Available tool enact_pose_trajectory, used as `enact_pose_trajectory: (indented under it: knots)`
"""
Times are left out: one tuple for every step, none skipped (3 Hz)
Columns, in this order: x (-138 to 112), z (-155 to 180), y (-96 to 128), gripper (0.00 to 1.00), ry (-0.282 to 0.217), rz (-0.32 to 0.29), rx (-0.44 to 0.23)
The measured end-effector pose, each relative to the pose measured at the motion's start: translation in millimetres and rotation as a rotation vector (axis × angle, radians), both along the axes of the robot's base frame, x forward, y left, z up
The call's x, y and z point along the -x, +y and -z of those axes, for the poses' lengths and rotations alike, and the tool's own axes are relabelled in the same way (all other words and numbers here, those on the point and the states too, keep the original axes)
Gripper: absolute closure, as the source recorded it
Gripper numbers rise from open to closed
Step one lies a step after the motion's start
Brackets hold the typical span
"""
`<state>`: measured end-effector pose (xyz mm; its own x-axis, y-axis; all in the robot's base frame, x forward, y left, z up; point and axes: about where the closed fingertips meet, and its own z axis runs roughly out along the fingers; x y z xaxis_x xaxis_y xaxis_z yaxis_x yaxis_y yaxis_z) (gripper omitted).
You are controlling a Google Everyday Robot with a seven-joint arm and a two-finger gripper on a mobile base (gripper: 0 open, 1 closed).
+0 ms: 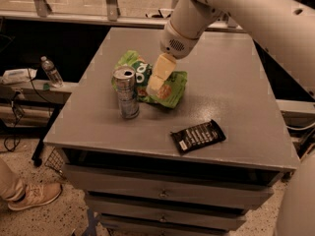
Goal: Move green rice chip bag near redbull can
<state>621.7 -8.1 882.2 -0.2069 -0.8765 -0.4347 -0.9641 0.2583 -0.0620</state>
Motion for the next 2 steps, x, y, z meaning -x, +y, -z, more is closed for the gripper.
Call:
enact_pose_trajectory:
  knots:
    - [11.8, -19.0, -35.2, 0.0, -0.056, 0.076, 0.027]
    - [35.9, -50.5, -105.6, 0.0, -0.136, 0.231, 0.059]
